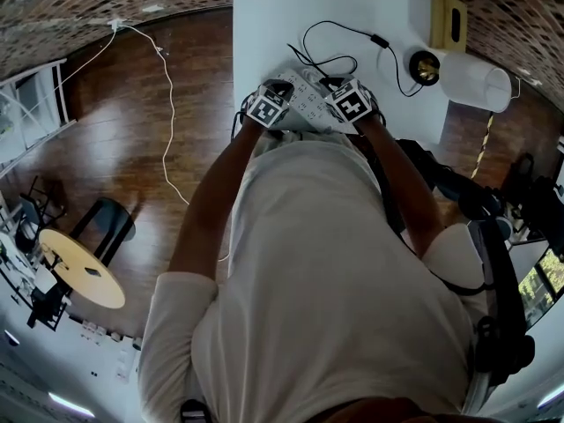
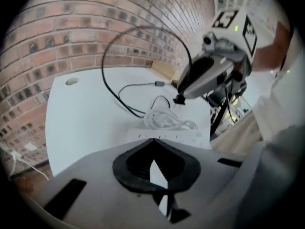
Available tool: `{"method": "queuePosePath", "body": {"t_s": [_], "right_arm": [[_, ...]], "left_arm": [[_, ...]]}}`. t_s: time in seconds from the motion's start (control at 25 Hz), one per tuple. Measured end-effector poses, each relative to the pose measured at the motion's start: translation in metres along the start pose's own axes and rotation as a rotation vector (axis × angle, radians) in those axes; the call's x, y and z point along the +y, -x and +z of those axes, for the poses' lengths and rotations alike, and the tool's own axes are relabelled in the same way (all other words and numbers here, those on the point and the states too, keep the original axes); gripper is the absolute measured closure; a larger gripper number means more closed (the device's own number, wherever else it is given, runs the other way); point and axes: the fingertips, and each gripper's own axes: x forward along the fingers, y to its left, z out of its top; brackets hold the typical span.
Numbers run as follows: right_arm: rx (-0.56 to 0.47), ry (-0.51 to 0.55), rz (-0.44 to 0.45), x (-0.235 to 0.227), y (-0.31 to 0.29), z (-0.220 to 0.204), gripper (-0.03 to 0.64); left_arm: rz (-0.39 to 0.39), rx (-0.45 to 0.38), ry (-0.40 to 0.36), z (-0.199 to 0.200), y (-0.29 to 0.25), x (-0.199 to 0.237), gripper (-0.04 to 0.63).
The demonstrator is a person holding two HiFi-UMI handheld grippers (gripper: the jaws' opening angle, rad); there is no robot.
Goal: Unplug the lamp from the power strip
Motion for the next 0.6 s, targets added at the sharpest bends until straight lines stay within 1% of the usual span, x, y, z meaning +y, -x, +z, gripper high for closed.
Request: {"method": "queuePosePath", "body": {"t_s": [0.04,0.12,0.2,0.28,0.36,0.44,0.52,0.6], "right_arm": [[0.006,-0.008,0.006,-0.006,0.003,-0.004,0.560],[0.033,-0.034,-0.018,-0.024,0.006,-0.016,0.560],[0.073,-0.049,-0.046,-0.039,0.009,-0.028,0.560],[0.102,-0.044,-0.055,-0.047,0.008,-0.037,0.560],[0.127,-0.034,-0.070,-0.055,0.003,-0.046,0.558],[0.130,-0.049,-0.069,-0.060,-0.002,-0.051,0.557],[0.098,-0.086,-0.051,-0.061,-0.003,-0.048,0.544],[0.045,-0.122,-0.064,-0.065,0.002,-0.041,0.508]], "left_arm": [[-0.009,-0.063,0.052,0.009,0.008,-0.002,0.594],[-0.003,-0.168,0.134,0.023,0.027,-0.004,0.594],[0.010,-0.238,0.188,0.032,0.047,-0.007,0.594],[0.021,-0.285,0.228,0.036,0.065,-0.010,0.594],[0.032,-0.316,0.261,0.034,0.081,-0.013,0.594],[0.042,-0.340,0.296,0.031,0.095,-0.017,0.594],[0.050,-0.367,0.334,0.029,0.109,-0.019,0.594],[0.055,-0.397,0.372,0.027,0.123,-0.022,0.594]]}}
